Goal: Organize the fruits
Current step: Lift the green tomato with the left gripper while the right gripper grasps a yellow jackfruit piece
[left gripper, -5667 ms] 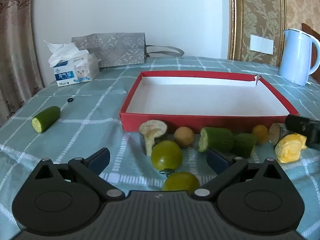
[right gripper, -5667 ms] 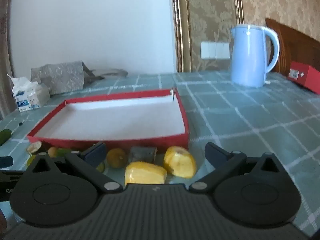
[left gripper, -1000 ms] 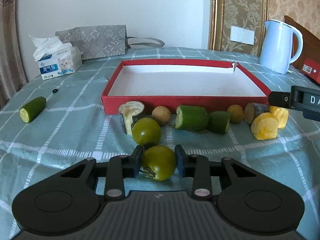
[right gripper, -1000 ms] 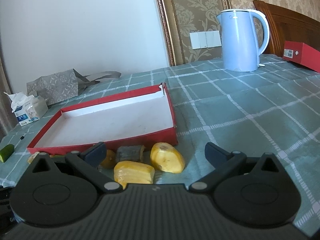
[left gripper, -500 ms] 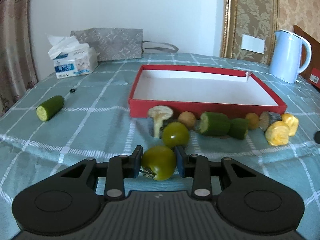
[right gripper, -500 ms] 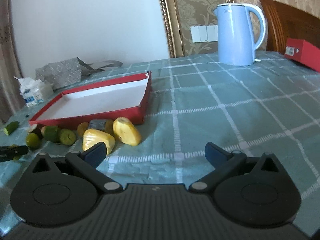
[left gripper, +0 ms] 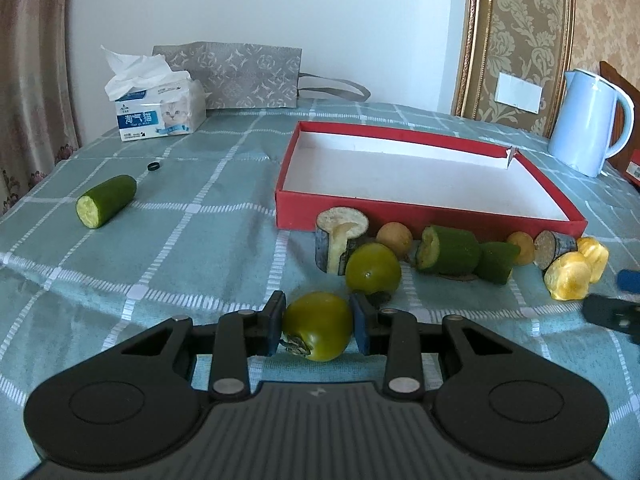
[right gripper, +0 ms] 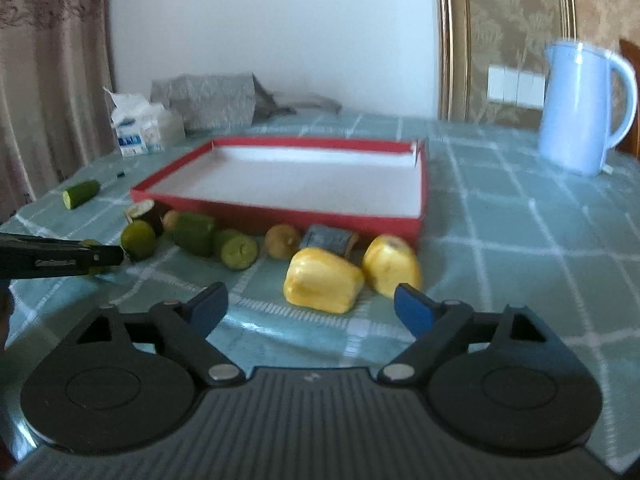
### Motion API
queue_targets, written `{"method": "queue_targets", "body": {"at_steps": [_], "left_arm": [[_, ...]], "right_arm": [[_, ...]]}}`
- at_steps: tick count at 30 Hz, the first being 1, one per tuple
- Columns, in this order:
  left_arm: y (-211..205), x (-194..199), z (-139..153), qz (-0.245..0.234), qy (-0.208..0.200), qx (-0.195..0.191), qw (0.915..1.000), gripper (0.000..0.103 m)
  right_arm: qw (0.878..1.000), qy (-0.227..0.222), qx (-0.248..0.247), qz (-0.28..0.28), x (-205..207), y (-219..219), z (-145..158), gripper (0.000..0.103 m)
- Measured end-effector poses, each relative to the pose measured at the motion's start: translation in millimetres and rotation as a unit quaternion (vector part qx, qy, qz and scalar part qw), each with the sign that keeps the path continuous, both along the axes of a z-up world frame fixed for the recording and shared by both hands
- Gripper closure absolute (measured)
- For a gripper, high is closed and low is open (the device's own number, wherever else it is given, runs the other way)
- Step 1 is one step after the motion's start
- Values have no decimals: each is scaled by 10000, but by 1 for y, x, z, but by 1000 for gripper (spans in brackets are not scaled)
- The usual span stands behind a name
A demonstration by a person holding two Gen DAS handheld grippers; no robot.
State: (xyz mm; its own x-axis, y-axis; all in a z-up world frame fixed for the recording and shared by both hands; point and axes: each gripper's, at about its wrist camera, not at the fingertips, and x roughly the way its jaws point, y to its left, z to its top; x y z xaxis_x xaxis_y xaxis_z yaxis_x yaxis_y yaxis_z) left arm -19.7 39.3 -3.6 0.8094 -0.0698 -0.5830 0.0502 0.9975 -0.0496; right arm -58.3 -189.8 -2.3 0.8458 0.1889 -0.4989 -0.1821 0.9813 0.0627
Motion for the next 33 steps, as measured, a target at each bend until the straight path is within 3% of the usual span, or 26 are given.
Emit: {"method": "queue_targets", "body": {"at_steps": [3, 6, 17, 19, 33], "left_arm": [[3, 1, 0, -2, -7, -47, 10000, 69], [6, 3, 0, 14, 4, -117, 9999, 69], [9, 7, -2, -26, 16, -179, 9998, 69], [10, 7, -2, -27, 13, -173, 9998, 69], [1, 10, 11, -189, -13, -167, 9997, 69]], "right_arm": [[9989, 393, 248, 8, 16, 0, -8, 35], [9988, 383, 256, -180, 22, 1, -9, 43], [9982, 334, -105, -488, 37, 13, -12, 45], [9978, 278, -220, -555, 36, 15, -12, 54], [9992, 119, -51, -383, 27, 16, -11, 54]]}}
